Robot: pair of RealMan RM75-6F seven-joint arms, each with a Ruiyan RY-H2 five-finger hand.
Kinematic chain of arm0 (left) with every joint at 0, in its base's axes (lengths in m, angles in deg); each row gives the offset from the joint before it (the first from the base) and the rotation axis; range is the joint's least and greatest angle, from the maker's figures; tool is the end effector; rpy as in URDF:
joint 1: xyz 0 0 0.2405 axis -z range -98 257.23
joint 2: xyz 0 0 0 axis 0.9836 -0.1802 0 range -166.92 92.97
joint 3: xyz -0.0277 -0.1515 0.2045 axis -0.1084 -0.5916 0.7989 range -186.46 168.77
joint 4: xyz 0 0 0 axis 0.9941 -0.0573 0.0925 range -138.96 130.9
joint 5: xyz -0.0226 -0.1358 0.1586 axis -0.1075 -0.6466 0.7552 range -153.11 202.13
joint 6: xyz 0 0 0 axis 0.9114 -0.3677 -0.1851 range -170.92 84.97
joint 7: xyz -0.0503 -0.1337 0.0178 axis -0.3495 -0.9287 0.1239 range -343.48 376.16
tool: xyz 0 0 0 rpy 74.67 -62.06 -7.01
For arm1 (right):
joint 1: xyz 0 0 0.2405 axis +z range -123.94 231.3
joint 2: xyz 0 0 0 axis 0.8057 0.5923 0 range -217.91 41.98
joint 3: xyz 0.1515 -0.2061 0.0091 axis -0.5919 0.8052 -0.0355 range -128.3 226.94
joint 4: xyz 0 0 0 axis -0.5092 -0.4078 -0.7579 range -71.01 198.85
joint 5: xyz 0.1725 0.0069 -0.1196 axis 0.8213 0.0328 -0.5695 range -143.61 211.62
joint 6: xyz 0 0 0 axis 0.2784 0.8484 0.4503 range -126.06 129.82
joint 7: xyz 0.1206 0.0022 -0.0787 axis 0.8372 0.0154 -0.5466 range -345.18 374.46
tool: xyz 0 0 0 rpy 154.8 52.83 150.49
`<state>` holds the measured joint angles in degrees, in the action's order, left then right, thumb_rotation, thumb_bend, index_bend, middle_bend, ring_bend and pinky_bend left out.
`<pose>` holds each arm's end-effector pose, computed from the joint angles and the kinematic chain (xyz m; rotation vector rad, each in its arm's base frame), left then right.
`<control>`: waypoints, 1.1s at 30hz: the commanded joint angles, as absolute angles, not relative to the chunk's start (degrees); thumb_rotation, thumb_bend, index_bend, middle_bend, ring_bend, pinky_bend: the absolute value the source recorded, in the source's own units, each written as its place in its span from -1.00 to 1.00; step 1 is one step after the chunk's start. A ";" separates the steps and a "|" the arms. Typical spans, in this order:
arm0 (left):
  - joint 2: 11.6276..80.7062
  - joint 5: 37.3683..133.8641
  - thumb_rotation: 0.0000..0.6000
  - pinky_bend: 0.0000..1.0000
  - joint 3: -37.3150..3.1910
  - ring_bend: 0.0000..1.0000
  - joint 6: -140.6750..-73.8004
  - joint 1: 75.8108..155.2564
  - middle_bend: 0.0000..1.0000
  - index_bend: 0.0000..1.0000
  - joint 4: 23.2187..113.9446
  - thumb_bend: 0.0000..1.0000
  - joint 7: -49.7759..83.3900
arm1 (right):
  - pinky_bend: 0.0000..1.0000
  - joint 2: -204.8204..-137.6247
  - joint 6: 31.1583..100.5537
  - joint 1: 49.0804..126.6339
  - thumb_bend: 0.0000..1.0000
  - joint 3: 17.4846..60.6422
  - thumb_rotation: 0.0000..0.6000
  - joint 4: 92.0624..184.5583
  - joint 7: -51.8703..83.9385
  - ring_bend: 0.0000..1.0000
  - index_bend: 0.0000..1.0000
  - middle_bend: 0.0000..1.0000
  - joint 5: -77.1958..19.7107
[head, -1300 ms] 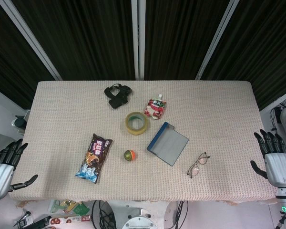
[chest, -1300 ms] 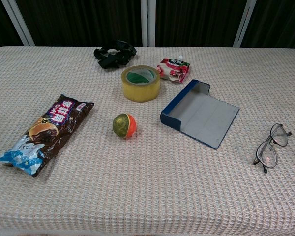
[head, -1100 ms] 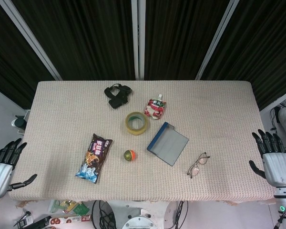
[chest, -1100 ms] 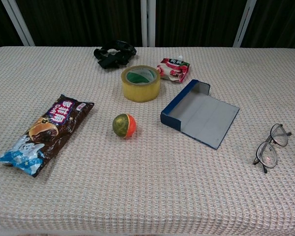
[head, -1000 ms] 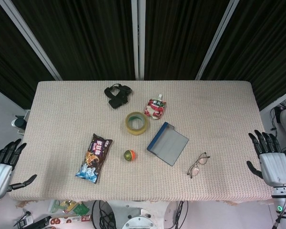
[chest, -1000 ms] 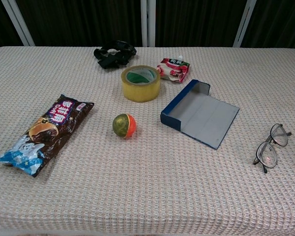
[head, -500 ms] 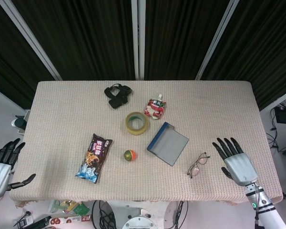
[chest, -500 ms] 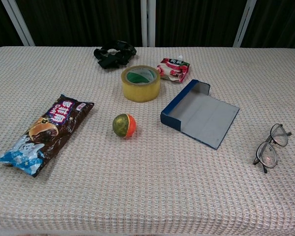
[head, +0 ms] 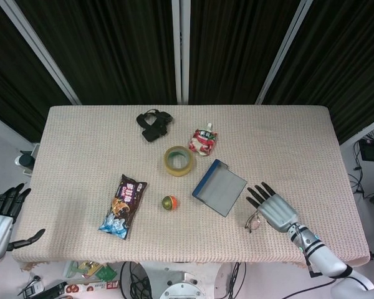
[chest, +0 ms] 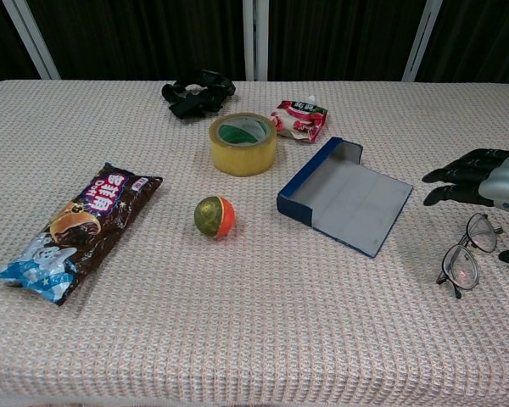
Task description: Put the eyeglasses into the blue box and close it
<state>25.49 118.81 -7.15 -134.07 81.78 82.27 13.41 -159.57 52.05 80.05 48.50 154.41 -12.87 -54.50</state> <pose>-0.3218 0.1495 0.1723 -1.4968 -0.8001 -0.8982 -0.2519 -0.2531 0.0360 2.1785 -0.5636 0.4912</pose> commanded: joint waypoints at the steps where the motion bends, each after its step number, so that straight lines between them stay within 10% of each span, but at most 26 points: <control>1: 25.51 118.76 0.27 -0.61 -7.13 -0.89 -134.02 81.75 -0.97 -0.95 82.16 -0.70 13.28 | -1.00 -160.83 51.93 81.16 -0.63 48.97 1.00 152.35 -10.69 -1.00 -0.61 -1.00 -55.29; 33: 25.65 118.39 0.28 -0.61 -6.95 -0.89 -132.69 82.14 -0.97 -0.95 81.62 -0.70 12.80 | -1.00 -164.39 55.27 82.99 -0.41 51.49 1.00 147.29 -5.48 -1.00 0.04 -1.00 -56.19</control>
<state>25.65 118.39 -6.95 -132.69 82.14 81.62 12.80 -164.36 55.21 82.98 51.45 147.33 -5.51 -56.17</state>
